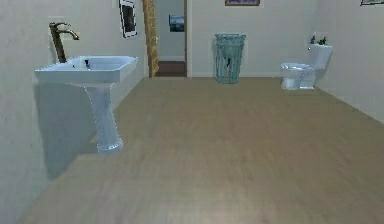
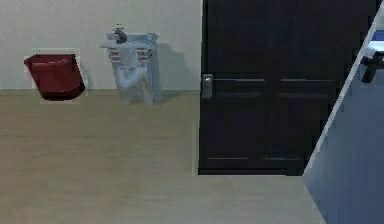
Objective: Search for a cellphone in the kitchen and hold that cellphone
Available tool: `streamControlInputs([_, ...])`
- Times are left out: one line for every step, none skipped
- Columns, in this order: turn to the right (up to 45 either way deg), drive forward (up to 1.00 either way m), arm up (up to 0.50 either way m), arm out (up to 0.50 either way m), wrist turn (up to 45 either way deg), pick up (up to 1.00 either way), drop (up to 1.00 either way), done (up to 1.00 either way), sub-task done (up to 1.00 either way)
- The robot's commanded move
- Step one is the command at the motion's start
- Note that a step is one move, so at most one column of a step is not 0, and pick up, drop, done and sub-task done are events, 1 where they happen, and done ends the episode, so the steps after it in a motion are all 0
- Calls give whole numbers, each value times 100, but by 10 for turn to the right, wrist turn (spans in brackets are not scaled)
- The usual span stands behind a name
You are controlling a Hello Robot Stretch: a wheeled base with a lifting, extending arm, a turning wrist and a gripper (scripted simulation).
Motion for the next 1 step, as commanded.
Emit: streamControlInputs([0,100,0,0,0,0,0,0,0])
